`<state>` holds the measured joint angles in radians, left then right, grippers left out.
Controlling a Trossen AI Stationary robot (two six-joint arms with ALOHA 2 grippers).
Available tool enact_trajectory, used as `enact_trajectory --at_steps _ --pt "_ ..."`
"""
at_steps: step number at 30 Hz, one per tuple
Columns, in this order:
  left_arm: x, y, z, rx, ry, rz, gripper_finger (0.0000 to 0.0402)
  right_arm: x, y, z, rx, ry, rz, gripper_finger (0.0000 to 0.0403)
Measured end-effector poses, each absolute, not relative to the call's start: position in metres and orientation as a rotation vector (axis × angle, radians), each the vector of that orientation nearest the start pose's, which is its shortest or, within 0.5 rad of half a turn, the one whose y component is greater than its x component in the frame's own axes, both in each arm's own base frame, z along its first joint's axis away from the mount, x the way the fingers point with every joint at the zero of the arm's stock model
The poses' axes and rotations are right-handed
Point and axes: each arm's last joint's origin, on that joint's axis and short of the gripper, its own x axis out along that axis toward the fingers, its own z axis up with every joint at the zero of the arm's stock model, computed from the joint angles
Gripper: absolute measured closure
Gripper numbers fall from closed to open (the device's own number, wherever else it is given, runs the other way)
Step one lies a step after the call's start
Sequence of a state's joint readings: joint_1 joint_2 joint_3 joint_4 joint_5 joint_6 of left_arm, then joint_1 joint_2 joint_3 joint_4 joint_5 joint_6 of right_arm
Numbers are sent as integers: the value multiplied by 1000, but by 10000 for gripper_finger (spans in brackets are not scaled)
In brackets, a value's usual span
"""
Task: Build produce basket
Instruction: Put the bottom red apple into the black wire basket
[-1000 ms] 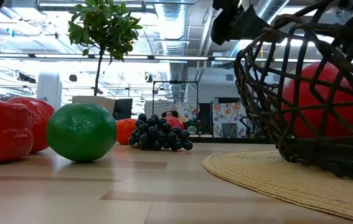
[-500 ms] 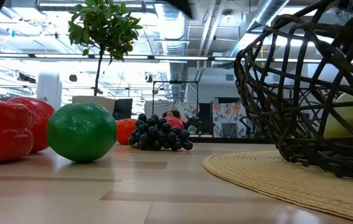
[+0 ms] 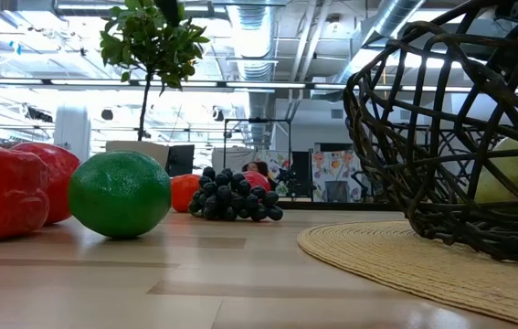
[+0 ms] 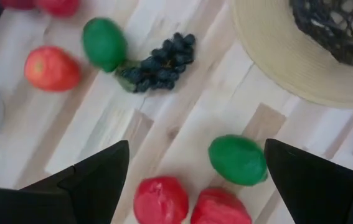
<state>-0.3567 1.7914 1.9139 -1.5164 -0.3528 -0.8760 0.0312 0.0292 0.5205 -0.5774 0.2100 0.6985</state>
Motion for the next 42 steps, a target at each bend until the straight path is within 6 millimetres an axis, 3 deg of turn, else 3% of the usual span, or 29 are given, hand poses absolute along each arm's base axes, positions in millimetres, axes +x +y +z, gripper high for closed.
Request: enact_trajectory --at_steps 4,8,14,19,31,42 --pt "279 -95 347 -377 1101 571 45 40 -5 271 686 19 -201 69" --pt "255 -82 315 -465 1088 605 45 40 -5 272 686 18 -201 69" --pt "240 -77 258 -570 1169 562 45 40 -5 272 686 18 -201 69" --pt "228 -82 226 -604 1273 553 45 40 -5 271 694 18 -201 69" --pt "213 -91 210 -499 1287 606 45 40 -5 271 689 17 -205 69" --pt "205 -91 180 -577 1275 611 45 40 -5 272 688 16 -207 69"
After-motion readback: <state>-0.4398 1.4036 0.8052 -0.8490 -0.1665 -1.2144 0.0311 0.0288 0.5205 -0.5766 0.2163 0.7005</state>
